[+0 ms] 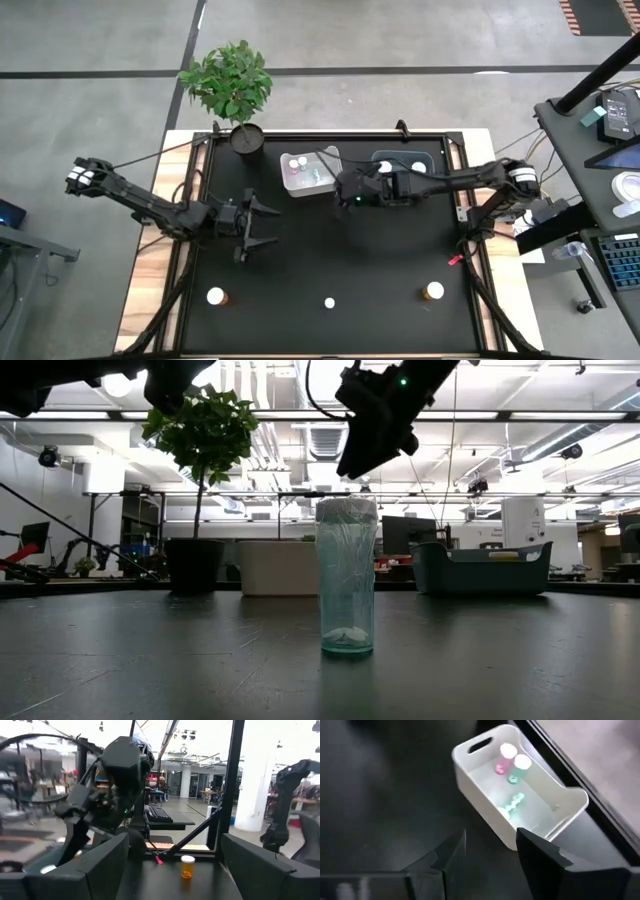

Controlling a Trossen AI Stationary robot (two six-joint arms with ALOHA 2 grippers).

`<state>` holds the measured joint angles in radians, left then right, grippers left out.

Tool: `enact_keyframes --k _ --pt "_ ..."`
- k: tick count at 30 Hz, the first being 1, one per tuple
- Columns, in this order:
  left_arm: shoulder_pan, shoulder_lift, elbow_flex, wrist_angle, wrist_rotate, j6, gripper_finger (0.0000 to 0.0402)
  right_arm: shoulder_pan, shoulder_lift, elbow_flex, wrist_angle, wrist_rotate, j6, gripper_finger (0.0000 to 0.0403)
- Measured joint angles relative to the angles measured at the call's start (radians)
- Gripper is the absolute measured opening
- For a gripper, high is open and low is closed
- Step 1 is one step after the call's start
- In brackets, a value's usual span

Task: Pick and place medicine bottles into bin by pill shape (circle, oval)
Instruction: Put the orange capsule bottle into the blue bin

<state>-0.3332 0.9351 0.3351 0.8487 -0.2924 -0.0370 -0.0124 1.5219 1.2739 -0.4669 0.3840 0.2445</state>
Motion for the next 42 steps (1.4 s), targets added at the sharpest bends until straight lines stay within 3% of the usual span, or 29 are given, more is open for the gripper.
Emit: enact_keyframes --k 4,8,14,19,23,26,32,35,42 --pt "-0.009 0.037 0.001 0.011 -0.001 -0.138 0.0302 0.027 0.002 -0.007 0.07 0.0 -0.106 0.0162" --pt "-0.062 0.147 0.038 0.042 -0.063 -0.285 0.0302 0.063 -0.004 -0.04 0.284 -0.019 -0.278 0.0152" --pt "-0.131 0.351 0.191 0.06 -0.135 -0.376 0.0302 0.076 -0.041 -0.044 0.518 -0.101 -0.53 0.0136" --pt "-0.168 0.475 0.339 0.006 -0.136 -0.529 0.0302 0.049 -0.068 -0.045 0.573 -0.199 -0.612 0.0125" --pt "-0.212 0.533 0.449 -0.226 -0.132 -0.792 0.0302 0.025 -0.078 -0.051 0.578 -0.262 -0.593 0.0118" --pt "-0.245 0.549 0.524 -0.512 -0.111 -1.023 0.0302 0.016 -0.068 -0.059 0.574 -0.264 -0.599 0.0116" --pt "-0.272 0.558 0.653 -1.009 0.08 -1.383 0.0302 0.001 -0.067 -0.088 0.577 -0.272 -0.623 0.0116" --pt "-0.279 0.557 0.69 -1.126 0.17 -1.519 0.0302 -0.011 -0.068 -0.105 0.574 -0.272 -0.623 0.0116" --pt "-0.368 0.557 0.729 -1.186 0.185 -1.751 0.0302 -0.037 -0.069 -0.152 0.582 -0.281 -0.611 0.0116"
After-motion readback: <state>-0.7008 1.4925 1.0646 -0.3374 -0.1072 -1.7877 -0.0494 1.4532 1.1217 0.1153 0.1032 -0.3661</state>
